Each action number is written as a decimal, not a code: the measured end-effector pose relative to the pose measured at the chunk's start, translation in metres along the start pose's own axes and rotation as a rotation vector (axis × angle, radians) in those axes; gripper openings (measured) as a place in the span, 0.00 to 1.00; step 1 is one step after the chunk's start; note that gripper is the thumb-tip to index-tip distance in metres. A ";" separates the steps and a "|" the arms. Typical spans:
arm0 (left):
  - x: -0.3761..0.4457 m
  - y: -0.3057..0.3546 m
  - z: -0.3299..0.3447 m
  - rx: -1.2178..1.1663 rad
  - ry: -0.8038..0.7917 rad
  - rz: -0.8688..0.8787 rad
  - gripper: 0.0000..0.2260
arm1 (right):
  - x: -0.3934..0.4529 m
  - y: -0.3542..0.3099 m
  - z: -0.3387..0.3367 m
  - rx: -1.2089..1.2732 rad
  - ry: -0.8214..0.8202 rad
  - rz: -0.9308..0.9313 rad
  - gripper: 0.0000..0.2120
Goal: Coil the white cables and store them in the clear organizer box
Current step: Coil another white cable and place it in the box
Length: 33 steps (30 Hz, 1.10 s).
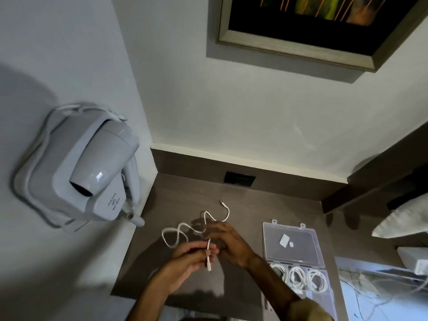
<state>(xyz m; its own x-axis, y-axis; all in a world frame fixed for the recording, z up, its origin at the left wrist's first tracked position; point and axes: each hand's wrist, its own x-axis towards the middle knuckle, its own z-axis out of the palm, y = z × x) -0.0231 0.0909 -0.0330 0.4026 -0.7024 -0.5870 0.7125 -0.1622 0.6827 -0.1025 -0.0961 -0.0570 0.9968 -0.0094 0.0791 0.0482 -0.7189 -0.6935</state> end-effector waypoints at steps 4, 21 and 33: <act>-0.024 0.035 0.022 -0.131 -0.151 0.175 0.19 | 0.013 -0.018 -0.027 0.185 0.142 0.111 0.10; -0.016 0.075 0.088 0.258 0.428 1.025 0.16 | -0.036 -0.104 -0.084 0.032 0.274 0.164 0.10; -0.041 0.081 0.119 0.822 0.177 0.943 0.11 | -0.024 -0.082 -0.184 -0.323 0.435 -0.080 0.02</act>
<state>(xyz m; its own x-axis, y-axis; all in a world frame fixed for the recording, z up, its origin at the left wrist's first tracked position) -0.0500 0.0245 0.0982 0.6748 -0.6877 0.2678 -0.4339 -0.0762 0.8978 -0.1422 -0.1648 0.1294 0.8691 -0.1831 0.4594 0.0330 -0.9054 -0.4233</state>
